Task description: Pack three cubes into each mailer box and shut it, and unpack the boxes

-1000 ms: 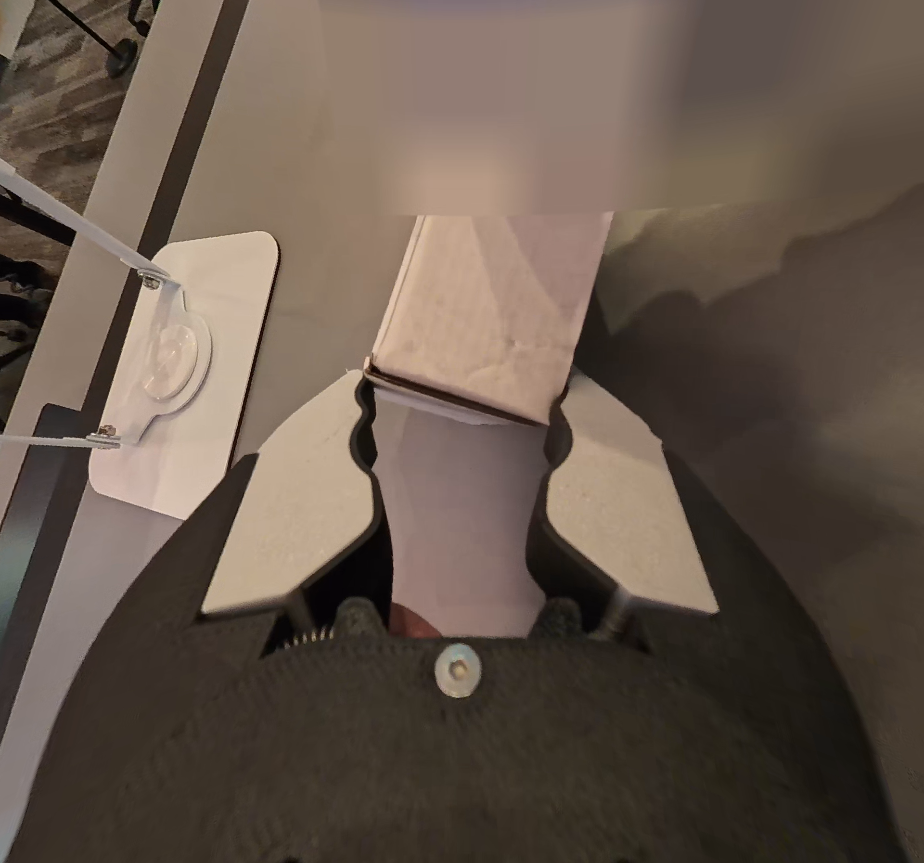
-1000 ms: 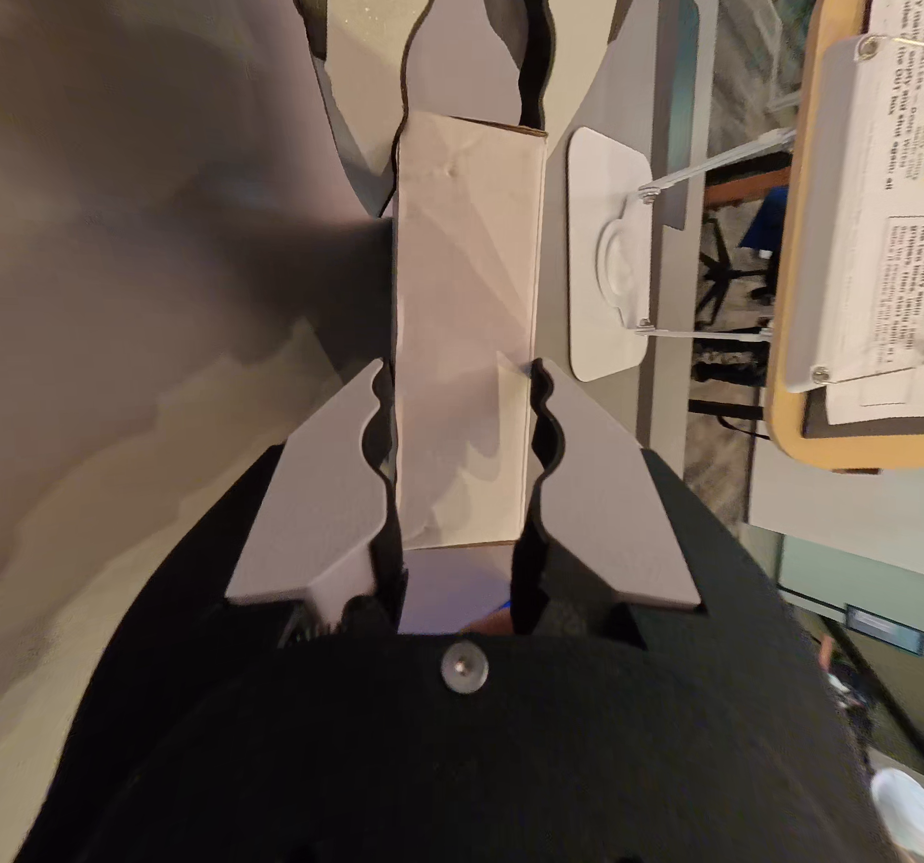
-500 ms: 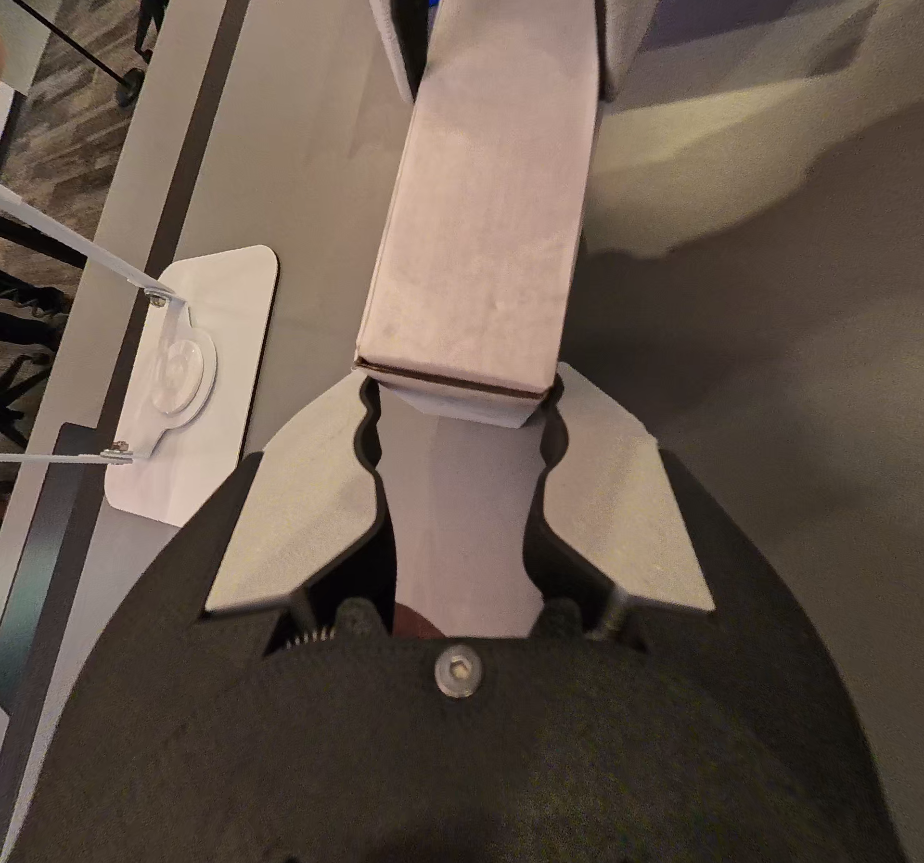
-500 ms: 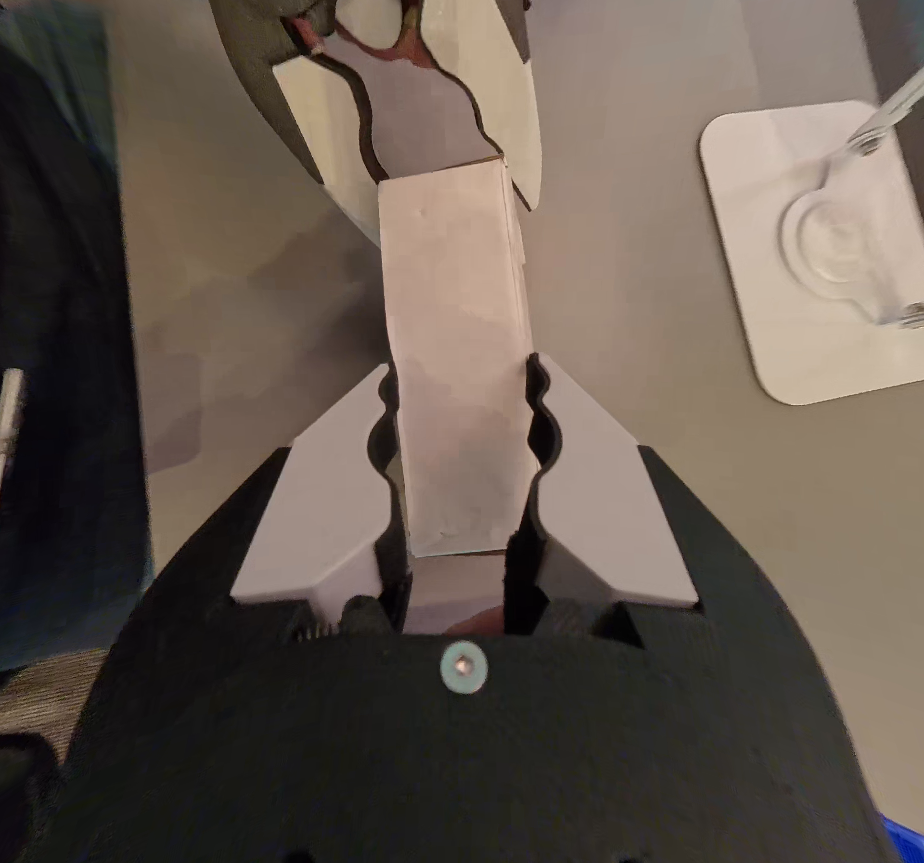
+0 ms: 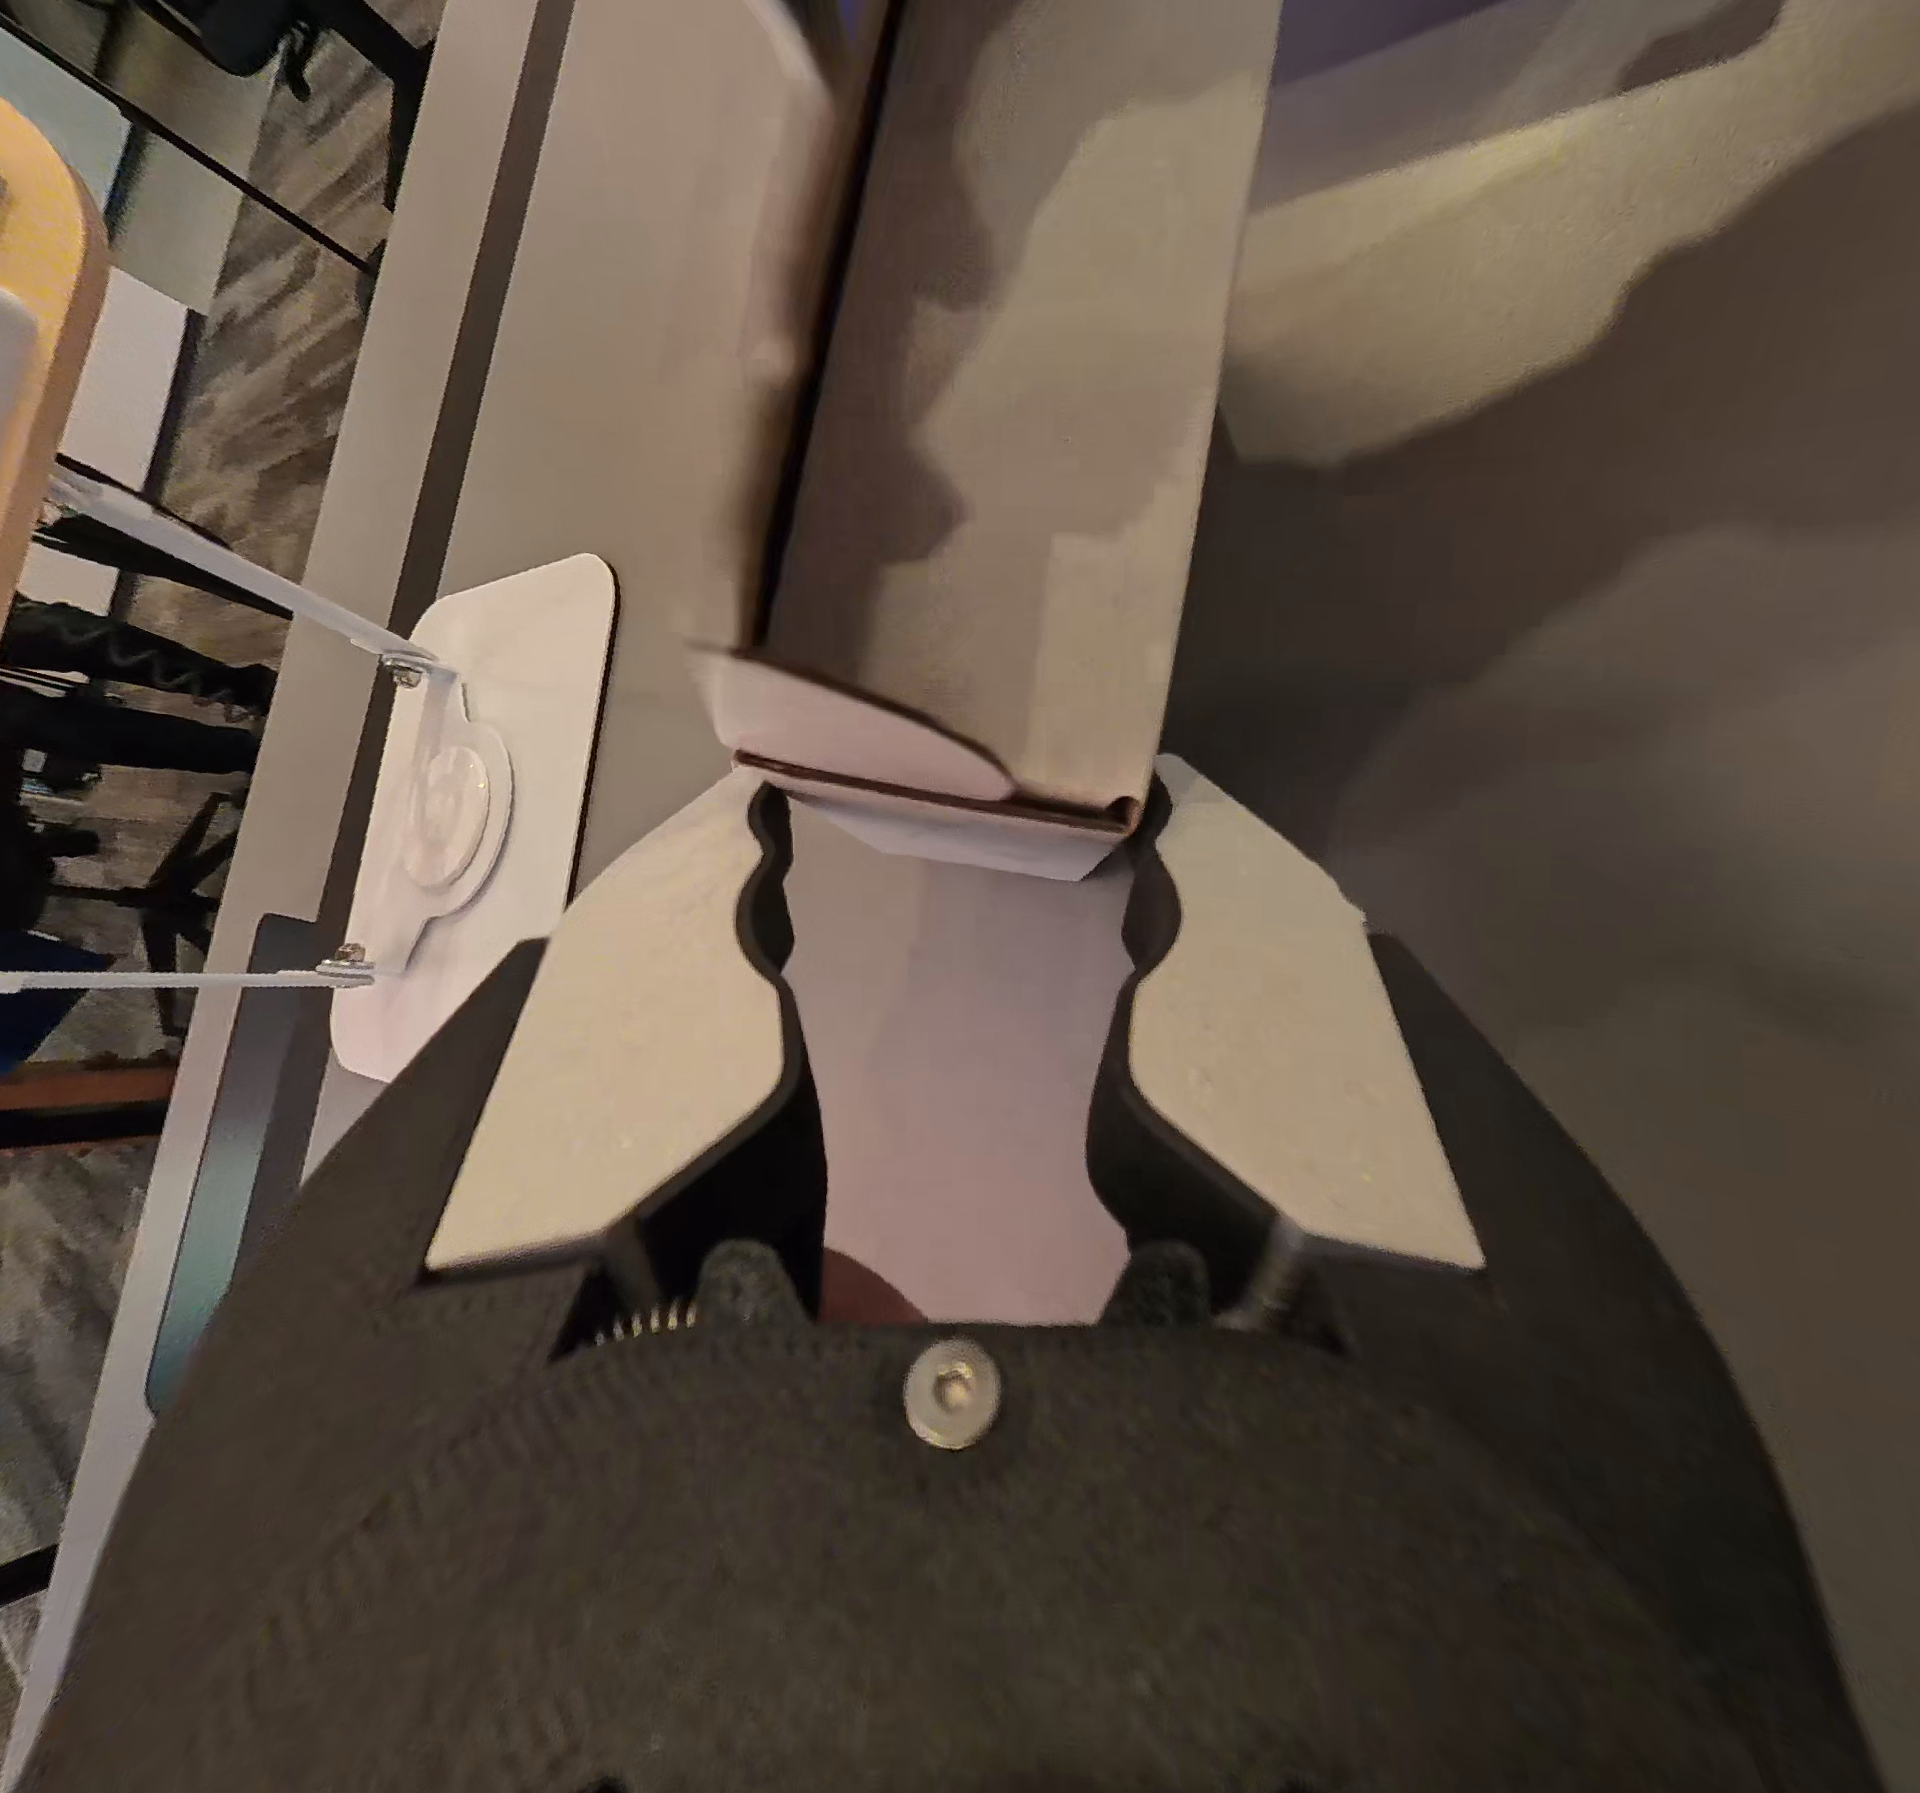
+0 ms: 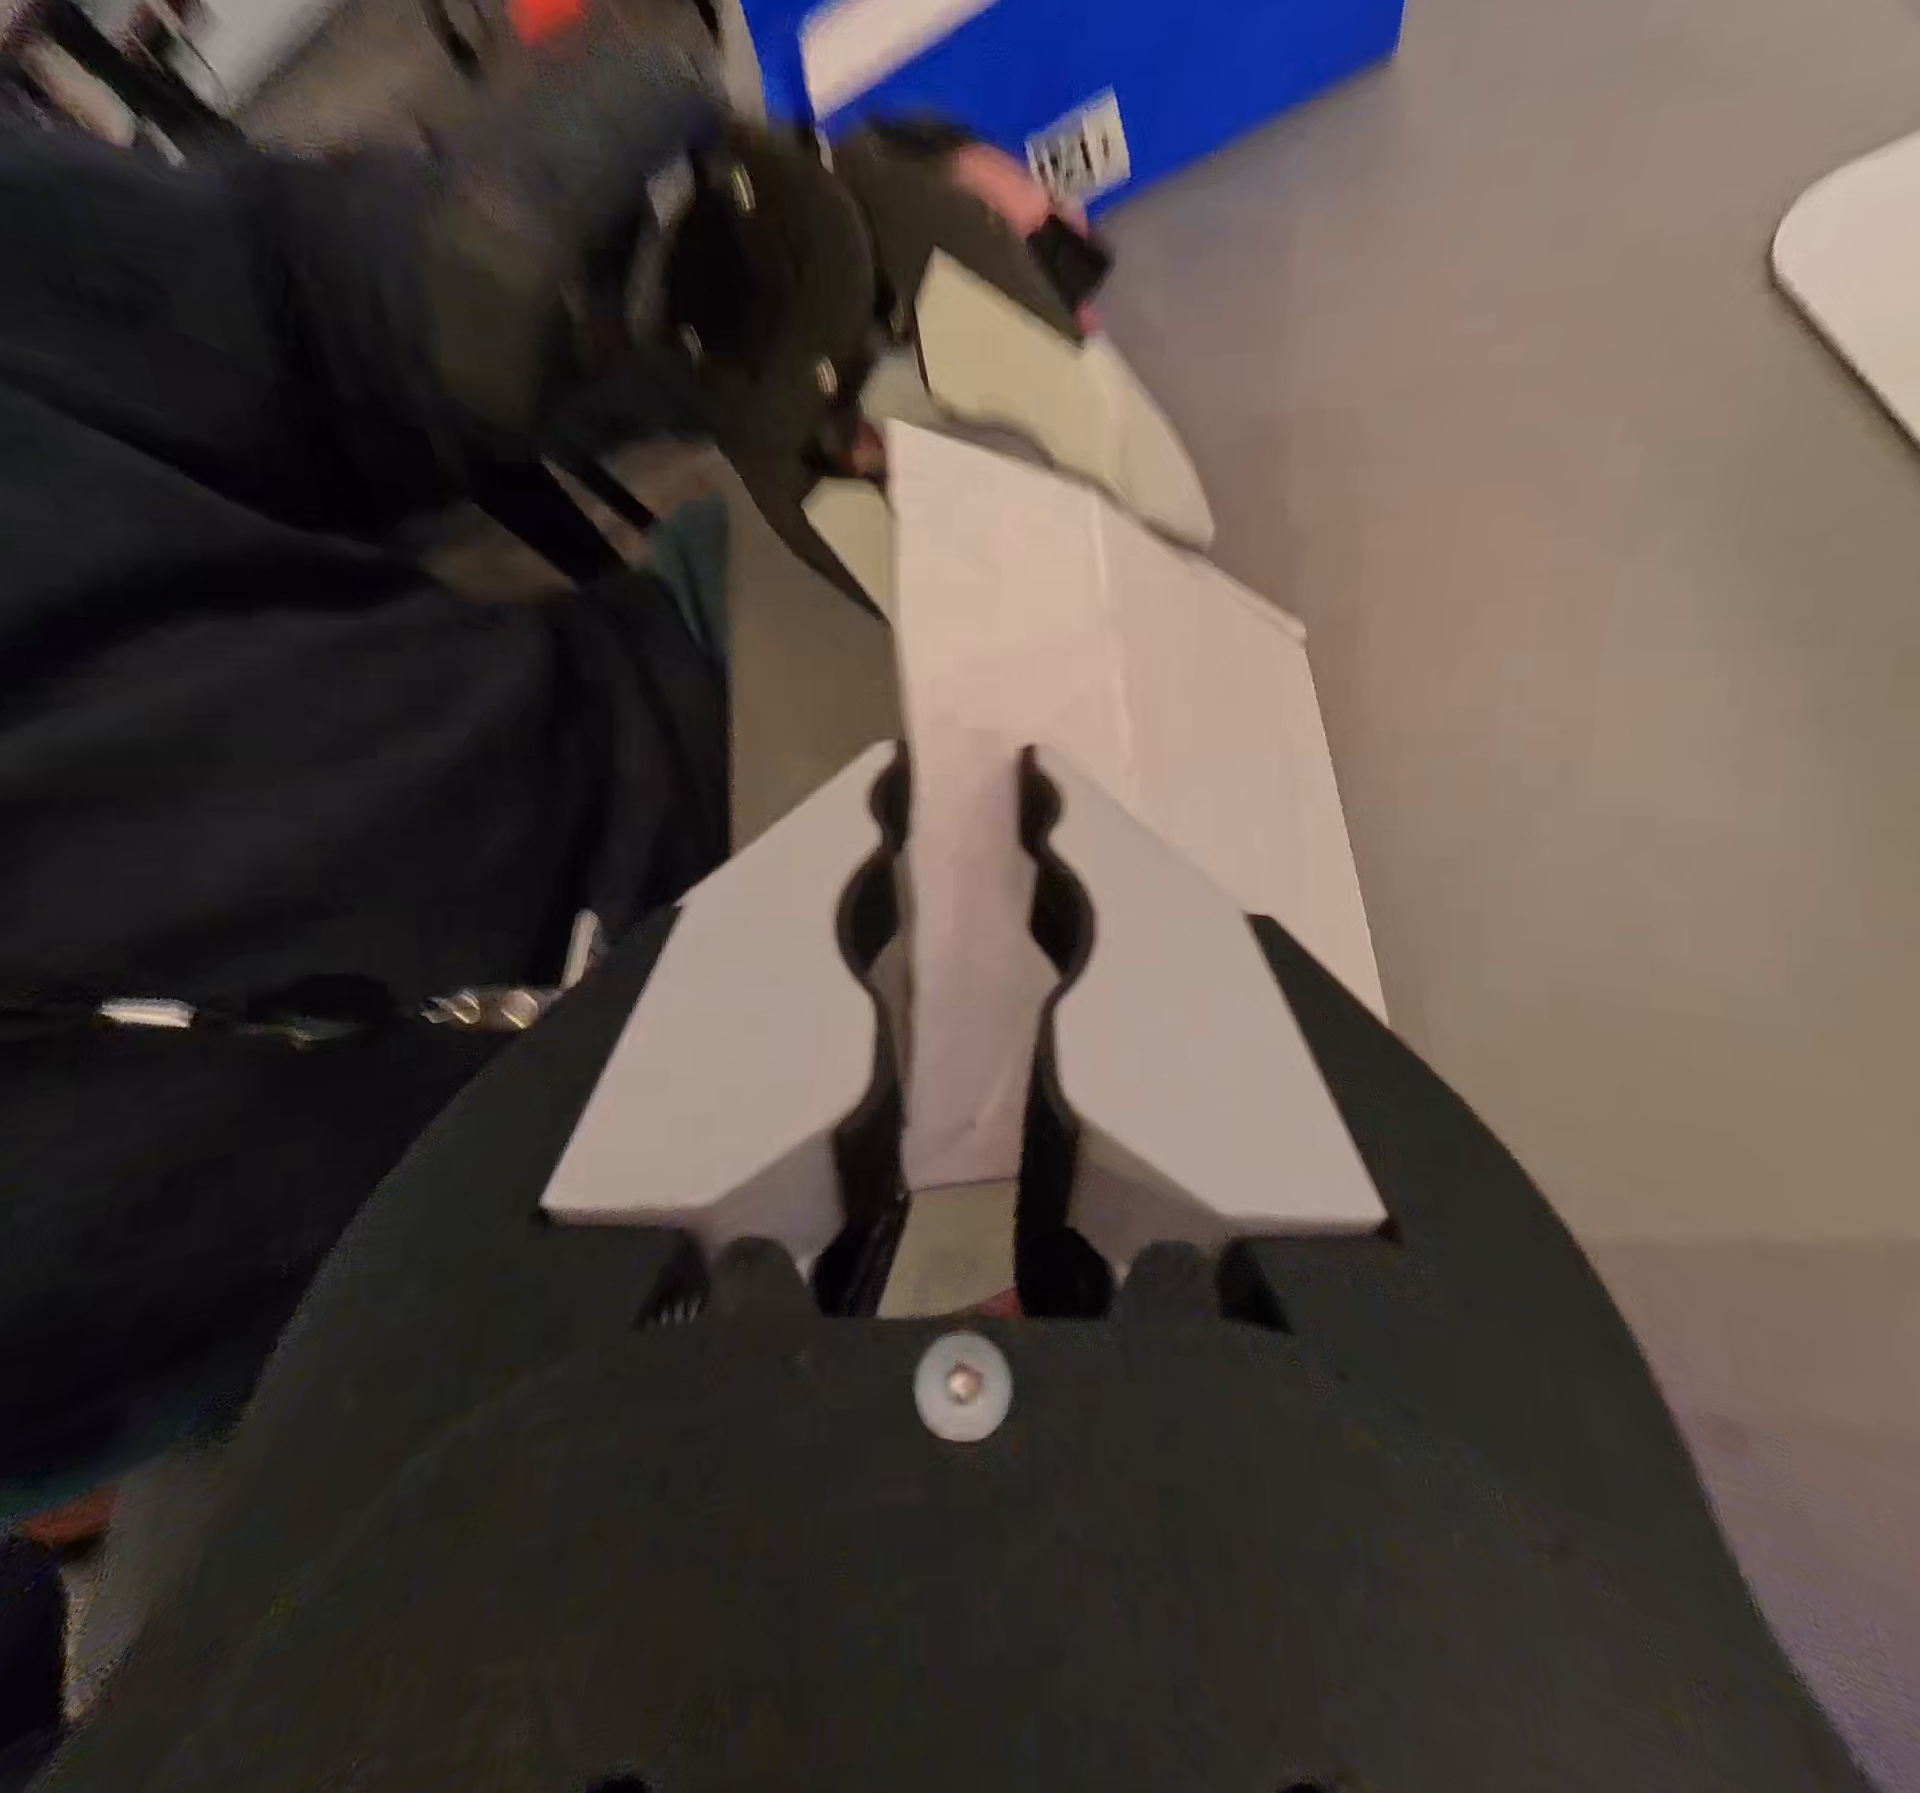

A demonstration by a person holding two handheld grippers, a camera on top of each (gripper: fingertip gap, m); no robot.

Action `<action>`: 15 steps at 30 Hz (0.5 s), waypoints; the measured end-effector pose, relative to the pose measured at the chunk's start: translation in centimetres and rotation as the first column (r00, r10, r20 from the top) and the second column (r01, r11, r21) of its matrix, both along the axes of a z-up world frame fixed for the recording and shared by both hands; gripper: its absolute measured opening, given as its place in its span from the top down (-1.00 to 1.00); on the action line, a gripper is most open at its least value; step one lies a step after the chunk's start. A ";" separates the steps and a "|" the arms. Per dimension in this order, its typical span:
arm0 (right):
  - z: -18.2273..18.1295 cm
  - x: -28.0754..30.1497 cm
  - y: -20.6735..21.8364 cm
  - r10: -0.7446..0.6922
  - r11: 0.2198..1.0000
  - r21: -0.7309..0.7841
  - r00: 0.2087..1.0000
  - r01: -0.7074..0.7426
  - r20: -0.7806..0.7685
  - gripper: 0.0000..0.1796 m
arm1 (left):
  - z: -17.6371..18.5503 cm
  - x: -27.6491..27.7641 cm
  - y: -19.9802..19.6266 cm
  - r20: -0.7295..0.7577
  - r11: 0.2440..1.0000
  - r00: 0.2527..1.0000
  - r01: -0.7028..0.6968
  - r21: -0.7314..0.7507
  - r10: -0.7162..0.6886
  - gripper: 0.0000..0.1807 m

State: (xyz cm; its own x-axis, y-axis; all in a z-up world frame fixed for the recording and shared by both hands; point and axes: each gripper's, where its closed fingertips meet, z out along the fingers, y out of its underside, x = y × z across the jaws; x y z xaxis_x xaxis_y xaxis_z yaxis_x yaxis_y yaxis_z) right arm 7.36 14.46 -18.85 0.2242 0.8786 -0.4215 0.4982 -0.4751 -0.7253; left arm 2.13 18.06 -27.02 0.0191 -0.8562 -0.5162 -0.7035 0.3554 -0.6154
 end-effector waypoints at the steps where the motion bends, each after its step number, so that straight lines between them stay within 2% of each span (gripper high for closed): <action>1: 0.9 0.1 0.6 -0.031 0.999 0.010 0.999 0.031 -0.034 0.92 | 0.0 0.0 -0.1 -0.002 1.000 1.000 0.002 0.016 -0.002 0.31; 3: 1.0 0.4 1.5 -0.042 0.990 0.139 0.999 0.037 0.034 0.97 | 0.0 0.0 -0.3 -0.012 0.999 1.000 0.007 0.049 -0.006 0.31; 6: -1.4 1.4 2.1 -0.084 0.956 0.293 0.953 -0.006 0.293 0.88 | -0.1 0.0 -0.3 -0.011 0.999 1.000 0.005 0.049 -0.004 0.31; 10: -1.9 1.3 1.6 -0.119 0.885 0.458 0.908 -0.087 0.401 0.97 | -0.1 -0.1 -0.4 -0.016 0.998 1.000 0.007 0.063 -0.006 0.31; 12: -2.0 1.2 1.2 -0.128 0.879 0.468 0.902 -0.090 0.412 1.00 | -0.1 -0.1 -0.4 -0.015 0.998 1.000 0.009 0.069 -0.008 0.31; 15: -1.9 1.1 0.8 -0.131 0.917 0.399 0.926 -0.023 0.355 1.00 | -0.1 -0.3 -0.8 -0.042 0.993 0.999 0.020 0.119 -0.015 0.32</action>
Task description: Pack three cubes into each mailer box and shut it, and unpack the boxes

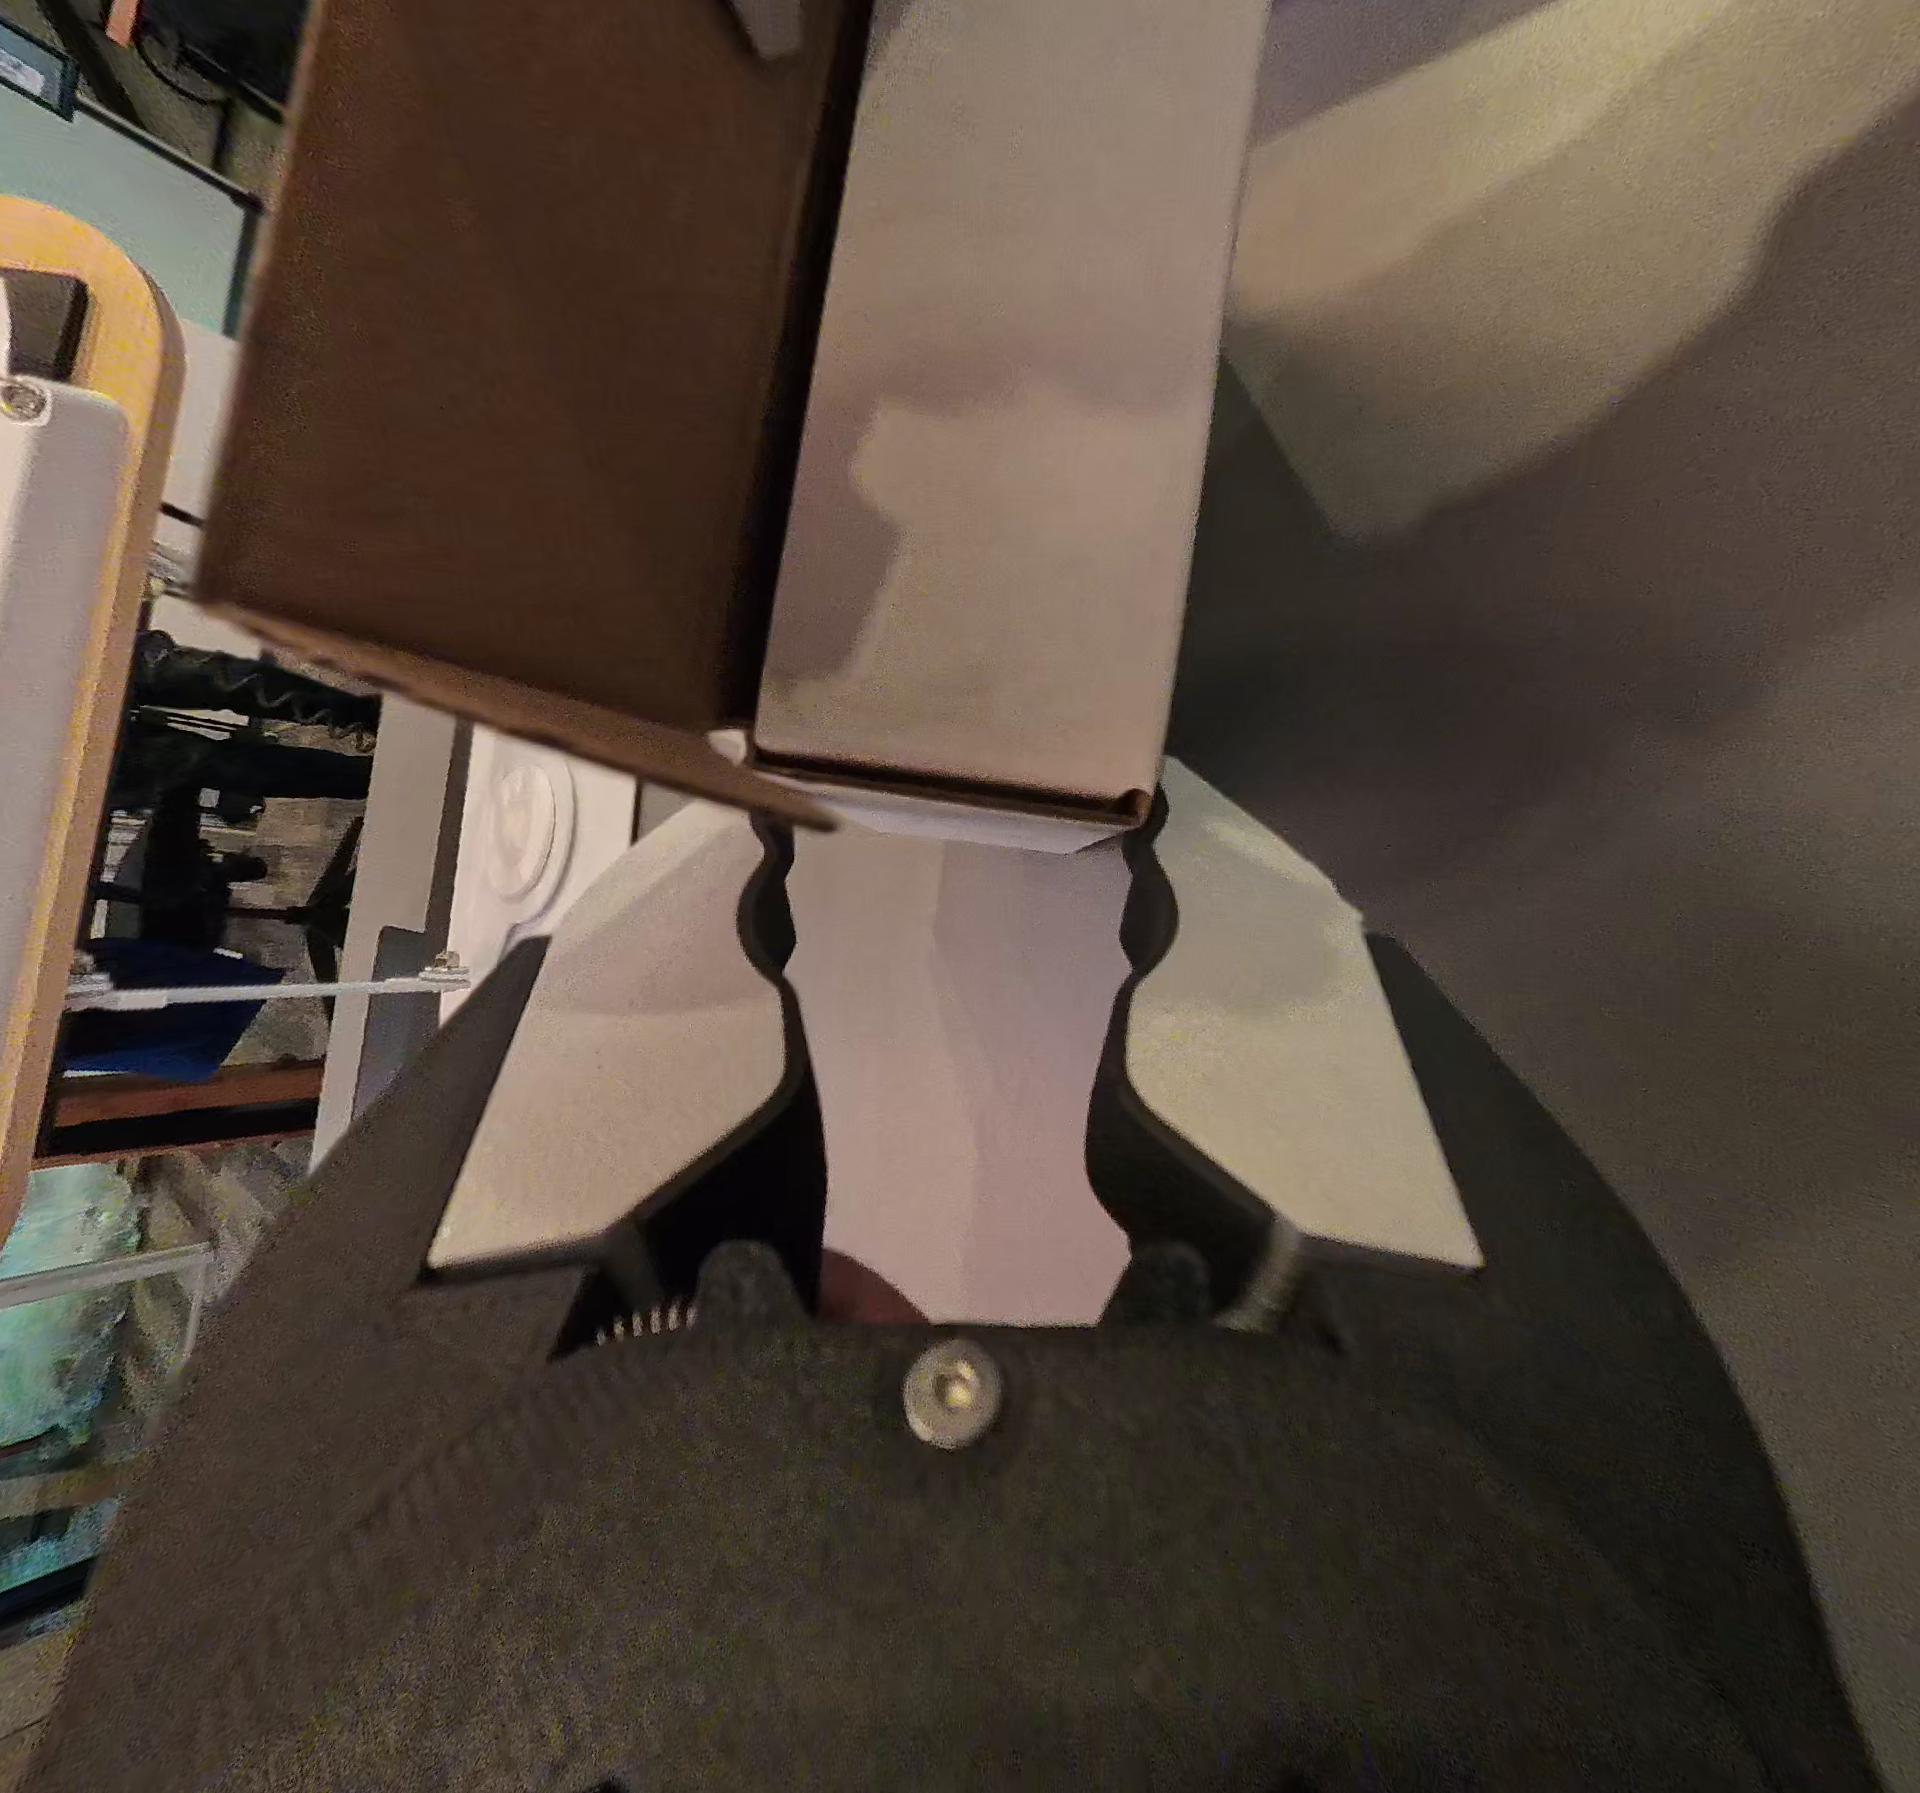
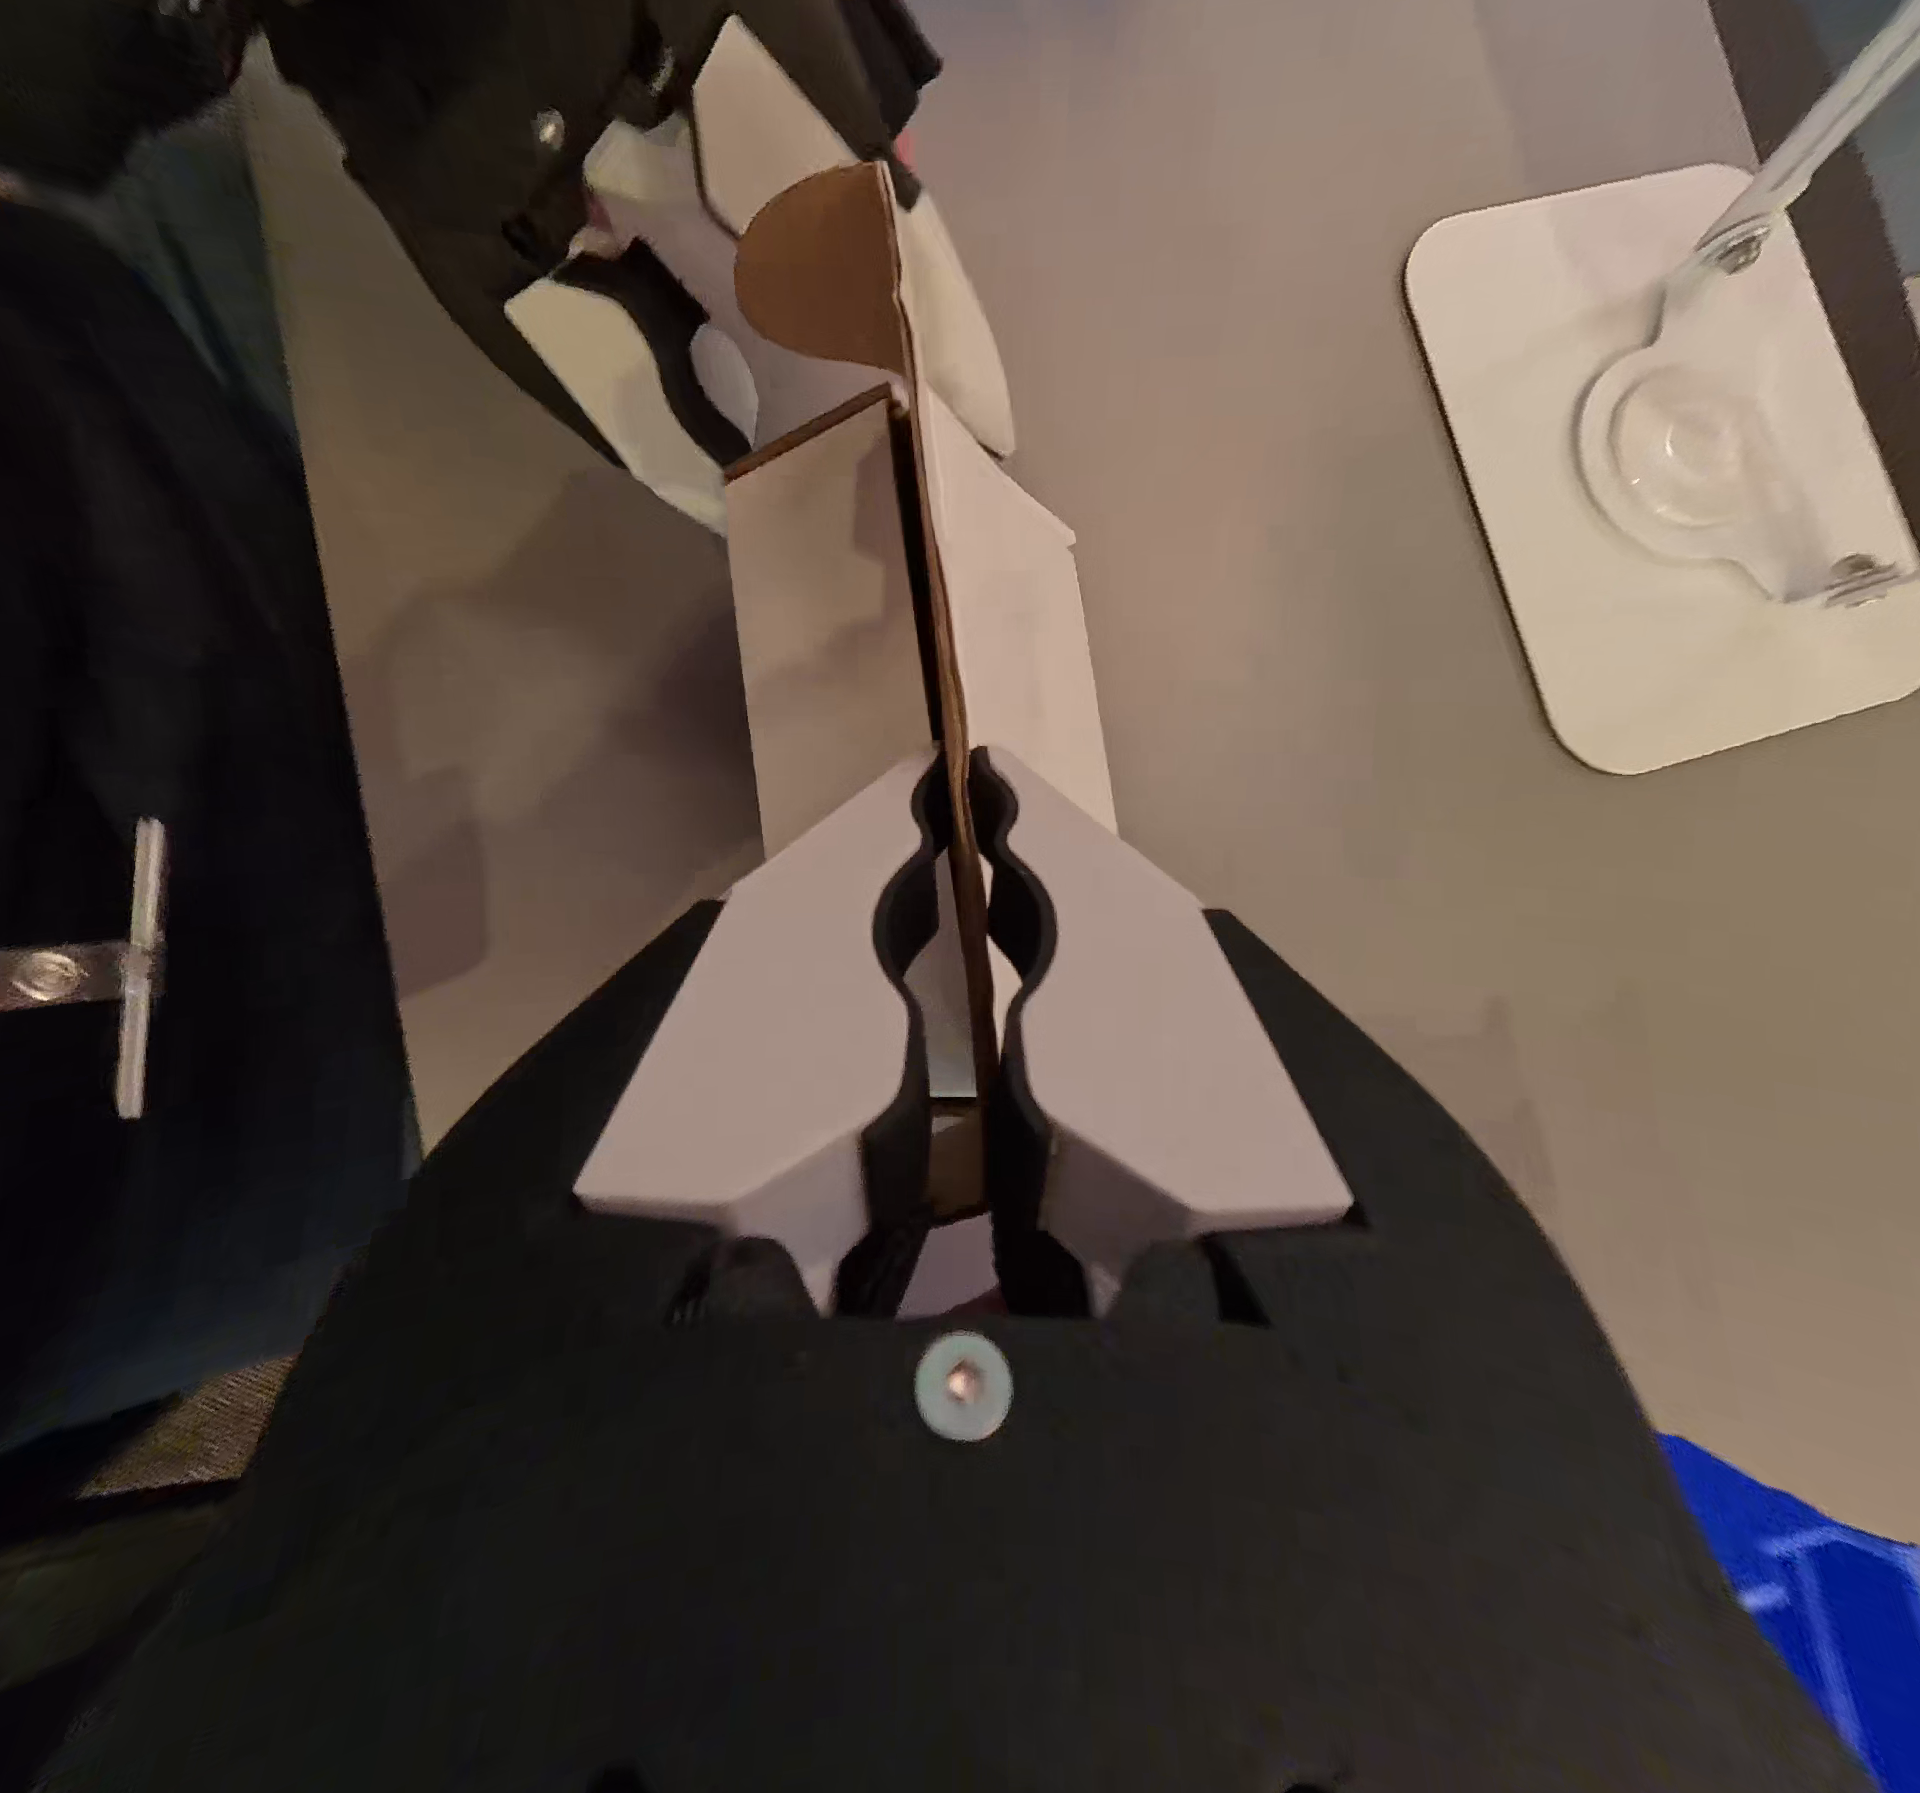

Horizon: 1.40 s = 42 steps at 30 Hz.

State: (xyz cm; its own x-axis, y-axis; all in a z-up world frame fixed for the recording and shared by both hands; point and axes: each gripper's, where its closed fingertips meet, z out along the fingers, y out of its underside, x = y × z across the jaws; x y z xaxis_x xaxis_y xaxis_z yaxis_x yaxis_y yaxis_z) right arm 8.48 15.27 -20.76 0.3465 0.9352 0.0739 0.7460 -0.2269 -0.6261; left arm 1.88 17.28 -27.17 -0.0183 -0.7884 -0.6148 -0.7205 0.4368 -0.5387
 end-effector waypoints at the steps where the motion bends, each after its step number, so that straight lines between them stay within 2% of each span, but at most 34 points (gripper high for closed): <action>1: 0.0 0.0 0.0 -0.022 0.999 -0.040 0.999 0.020 -0.036 1.00 | 0.0 0.0 -0.1 -0.004 1.000 1.000 0.000 0.004 0.000 0.32; 8: 1.1 0.6 2.0 -0.135 0.989 -0.077 0.985 0.127 -0.104 1.00 | -0.2 -0.3 -0.7 -0.046 0.996 0.999 -0.002 0.091 0.006 0.33; 15: 1.8 2.0 6.1 -0.180 0.982 0.059 0.984 0.178 0.016 1.00 | -0.5 -1.0 -1.4 -0.093 0.988 0.996 0.009 0.154 0.005 0.33; 24: -2.3 3.8 10.9 -0.238 0.963 0.179 0.946 0.201 0.221 0.99 | -1.0 -2.1 -2.8 -0.167 0.975 0.986 0.012 0.220 0.025 0.33; 30: -6.1 4.1 11.6 -0.232 0.970 0.138 0.925 0.199 0.301 0.99 | -1.9 -2.7 -4.3 -0.221 0.968 0.975 0.046 0.249 0.010 0.32; 31: -6.8 4.0 11.5 -0.221 0.974 0.107 0.927 0.198 0.303 0.99 | -2.1 -2.8 -4.7 -0.232 0.967 0.973 0.059 0.247 0.000 0.45; 32: -7.3 4.0 11.5 -0.220 0.975 0.090 0.925 0.202 0.309 0.98 | -2.8 -3.1 -5.4 -0.258 0.975 0.966 0.087 0.204 -0.032 0.70; 35: -8.2 4.3 11.5 -0.216 0.976 0.055 0.926 0.209 0.311 0.98 | -4.4 -3.8 -5.4 -0.321 0.973 0.947 0.086 0.213 -0.014 0.72; 38: -8.6 4.3 11.6 -0.197 0.980 0.046 0.931 0.192 0.308 0.98 | -4.3 -3.5 -5.5 -0.294 0.985 0.956 0.071 0.159 -0.021 0.77; 42: -7.8 3.8 11.5 -0.165 0.986 0.077 0.942 0.149 0.291 0.99 | -4.8 -3.4 -6.3 -0.294 0.991 0.954 0.094 0.097 -0.061 0.72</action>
